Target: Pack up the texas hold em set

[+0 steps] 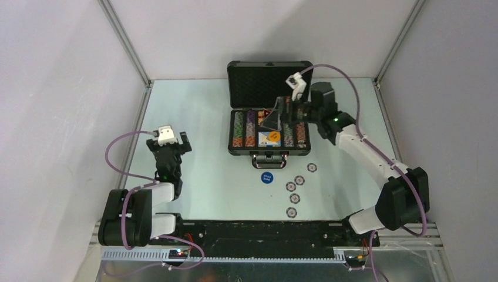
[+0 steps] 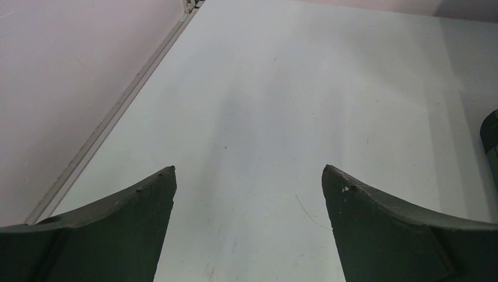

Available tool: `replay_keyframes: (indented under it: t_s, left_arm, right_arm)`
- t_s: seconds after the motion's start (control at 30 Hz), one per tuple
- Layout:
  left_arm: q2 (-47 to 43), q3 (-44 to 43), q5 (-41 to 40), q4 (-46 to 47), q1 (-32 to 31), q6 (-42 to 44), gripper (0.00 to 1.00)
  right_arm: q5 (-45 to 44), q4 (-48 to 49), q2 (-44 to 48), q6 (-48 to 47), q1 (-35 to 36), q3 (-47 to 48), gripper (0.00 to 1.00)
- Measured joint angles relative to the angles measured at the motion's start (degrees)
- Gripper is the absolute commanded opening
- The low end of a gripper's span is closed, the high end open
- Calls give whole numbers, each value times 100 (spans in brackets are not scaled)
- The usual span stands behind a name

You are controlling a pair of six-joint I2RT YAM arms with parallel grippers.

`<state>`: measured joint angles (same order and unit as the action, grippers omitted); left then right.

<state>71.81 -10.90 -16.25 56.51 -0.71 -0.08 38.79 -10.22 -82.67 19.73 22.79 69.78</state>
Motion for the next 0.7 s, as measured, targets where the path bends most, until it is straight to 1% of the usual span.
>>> replay_keyframes:
  t_s: [0.1, 0.2, 0.33, 0.47, 0.7]
  left_arm:
    - [0, 0, 0, 0, 0, -2, 98]
    - [0, 0, 0, 0, 0, 0, 98]
    - [0, 0, 0, 0, 0, 0, 98]
    - [0, 0, 0, 0, 0, 0, 98]
    - [0, 0, 0, 0, 0, 0, 98]
  right_arm:
    - [-201, 308, -22, 166, 603, -57, 99]
    - [-415, 684, -136, 326, 1027, -120, 99]
    - [-756, 1178, -376, 568, 1416, -234, 100]
    - [-1165, 1746, -520, 817, 1823, -564, 99]
    - [-1961, 2332, -1001, 1292, 2656, -717, 100]
